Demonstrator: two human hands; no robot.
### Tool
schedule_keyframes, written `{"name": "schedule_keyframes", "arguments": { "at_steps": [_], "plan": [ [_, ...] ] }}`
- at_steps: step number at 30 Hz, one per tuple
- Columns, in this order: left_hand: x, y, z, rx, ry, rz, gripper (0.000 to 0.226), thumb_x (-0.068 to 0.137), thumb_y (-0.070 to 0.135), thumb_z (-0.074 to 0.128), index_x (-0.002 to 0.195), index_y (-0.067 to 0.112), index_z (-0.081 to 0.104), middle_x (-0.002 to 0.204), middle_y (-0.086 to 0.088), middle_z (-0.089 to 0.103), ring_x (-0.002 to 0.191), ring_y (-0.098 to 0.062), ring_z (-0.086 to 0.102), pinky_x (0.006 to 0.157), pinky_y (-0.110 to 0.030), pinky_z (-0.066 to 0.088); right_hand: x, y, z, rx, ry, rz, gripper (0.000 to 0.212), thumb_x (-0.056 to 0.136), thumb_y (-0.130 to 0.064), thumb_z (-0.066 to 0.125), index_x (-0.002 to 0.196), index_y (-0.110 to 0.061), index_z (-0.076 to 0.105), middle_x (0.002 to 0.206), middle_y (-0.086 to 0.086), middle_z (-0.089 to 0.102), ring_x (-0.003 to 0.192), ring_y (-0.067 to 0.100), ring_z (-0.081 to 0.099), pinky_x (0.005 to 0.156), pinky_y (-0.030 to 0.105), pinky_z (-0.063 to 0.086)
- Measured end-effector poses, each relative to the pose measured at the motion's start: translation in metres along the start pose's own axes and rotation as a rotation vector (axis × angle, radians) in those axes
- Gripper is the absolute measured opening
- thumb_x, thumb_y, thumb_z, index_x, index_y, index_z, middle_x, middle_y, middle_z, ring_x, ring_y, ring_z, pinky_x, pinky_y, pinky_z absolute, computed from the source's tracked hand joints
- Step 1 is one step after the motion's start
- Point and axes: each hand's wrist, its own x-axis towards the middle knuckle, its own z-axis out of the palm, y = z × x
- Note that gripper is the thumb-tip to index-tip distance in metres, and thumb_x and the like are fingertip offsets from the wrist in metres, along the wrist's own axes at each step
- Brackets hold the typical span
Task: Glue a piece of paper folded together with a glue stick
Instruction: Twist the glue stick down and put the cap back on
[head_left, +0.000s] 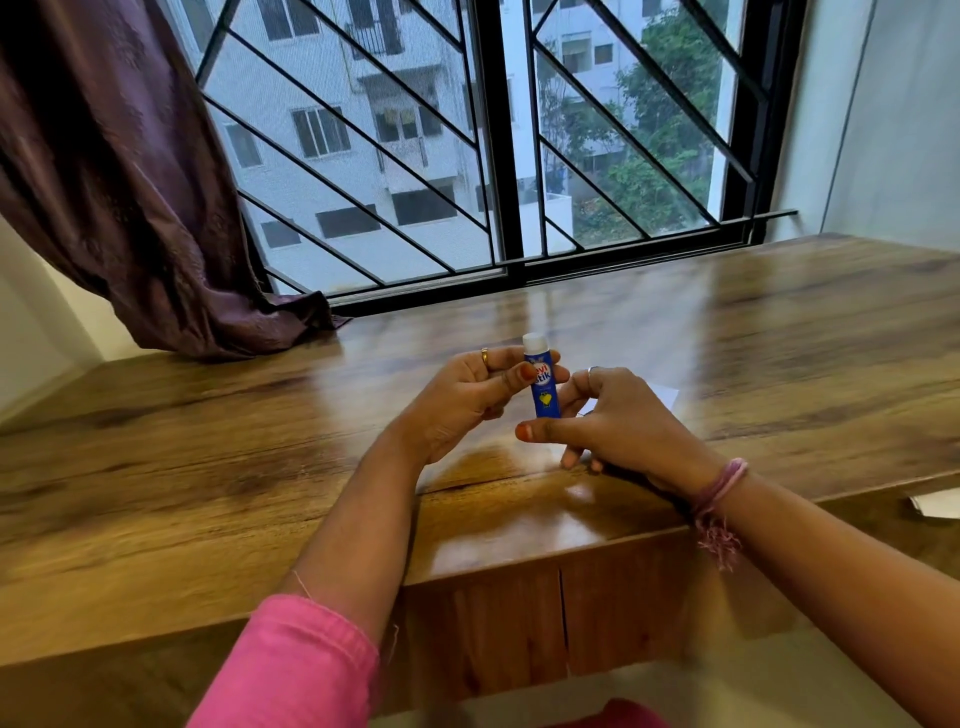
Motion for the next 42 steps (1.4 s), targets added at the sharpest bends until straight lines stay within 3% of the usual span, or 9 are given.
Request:
{"name": "schedule_keyframes", "arguments": {
  "at_steps": [8,11,20,25,28,32,35,38,42],
  "plan": [
    [0.001,0.0,0.0,-0.016,0.006,0.0,0.026,0.086,0.042,0.057,0.107,0.034,0.071,0.108,0.005,0.072,0.095,-0.028,0.042,0.069,-0.03,0.033,-0.001,-0.002,0.001,-0.031,-0.034,0.009,0.043,0.066,-0.04,0.082,0.092,-0.016,0.058,0.073,0.0,0.068,0.045,0.009,0.063,0.038,0.018,0.044],
    [0.0,0.0,0.0,0.009,0.02,0.004,0.026,0.087,0.041,0.056,0.107,0.034,0.07,0.11,0.005,0.071,0.087,-0.024,0.048,0.069,-0.03,0.033,-0.001,-0.001,-0.001,-0.015,-0.104,0.024,0.033,0.075,-0.036,0.077,0.097,-0.017,0.061,0.059,0.002,0.07,0.037,0.009,0.056,0.037,0.018,0.043],
    [0.002,0.0,0.0,-0.007,0.001,0.005,0.027,0.085,0.041,0.058,0.107,0.033,0.071,0.108,0.005,0.072,0.085,-0.026,0.041,0.065,-0.028,0.031,-0.002,0.0,0.001,-0.092,-0.002,-0.05,0.039,0.063,-0.043,0.082,0.082,-0.016,0.063,0.072,0.007,0.072,0.045,0.013,0.065,0.042,0.017,0.047],
    [0.004,-0.005,-0.003,-0.047,0.017,-0.01,0.034,0.082,0.042,0.064,0.112,0.026,0.07,0.117,-0.026,0.063,0.094,-0.029,0.042,0.082,-0.045,0.035,-0.001,-0.003,0.0,0.03,0.046,-0.116,0.045,0.064,-0.043,0.081,0.098,-0.017,0.067,0.083,-0.003,0.07,0.06,0.015,0.071,0.044,0.025,0.053],
    [0.005,-0.007,-0.002,-0.012,0.046,-0.005,0.036,0.082,0.039,0.065,0.113,0.022,0.069,0.112,-0.014,0.067,0.074,-0.02,0.043,0.069,-0.034,0.034,0.001,-0.002,-0.002,0.085,0.039,-0.099,0.042,0.069,-0.029,0.081,0.104,-0.012,0.068,0.086,0.003,0.073,0.065,0.015,0.07,0.047,0.027,0.055],
    [0.006,-0.007,-0.008,-0.015,0.188,0.065,0.033,0.083,0.038,0.065,0.115,0.029,0.066,0.115,0.004,0.07,0.063,-0.001,0.052,0.06,-0.022,0.035,0.004,0.002,-0.002,0.151,0.058,-0.044,0.034,0.071,-0.019,0.081,0.1,-0.007,0.069,0.081,0.003,0.071,0.06,0.012,0.068,0.046,0.024,0.054],
    [0.009,-0.007,-0.02,0.046,0.496,0.145,0.023,0.094,0.031,0.055,0.114,0.026,0.065,0.107,0.008,0.072,0.053,-0.001,0.041,0.05,-0.014,0.035,0.005,0.005,-0.001,0.157,0.043,-0.02,0.028,0.07,-0.019,0.082,0.094,-0.011,0.069,0.077,0.002,0.07,0.059,0.013,0.068,0.047,0.025,0.054],
    [0.012,-0.016,-0.028,0.383,0.723,0.028,0.024,0.097,0.019,0.052,0.118,0.017,0.063,0.107,0.002,0.07,0.074,-0.002,0.058,0.059,-0.014,0.041,0.006,0.01,-0.001,0.179,-0.004,0.03,0.025,0.071,-0.017,0.082,0.091,-0.011,0.069,0.065,-0.002,0.068,0.06,0.018,0.068,0.049,0.027,0.054],
    [0.013,-0.03,-0.023,0.684,0.378,-0.186,0.042,0.097,0.024,0.052,0.138,0.025,0.046,0.136,-0.006,0.053,0.125,-0.025,0.048,0.105,-0.038,0.039,0.006,0.014,0.0,0.149,-0.023,0.037,0.024,0.071,-0.02,0.082,0.089,-0.014,0.067,0.057,-0.006,0.067,0.059,0.015,0.068,0.052,0.028,0.055]
  ]
}}
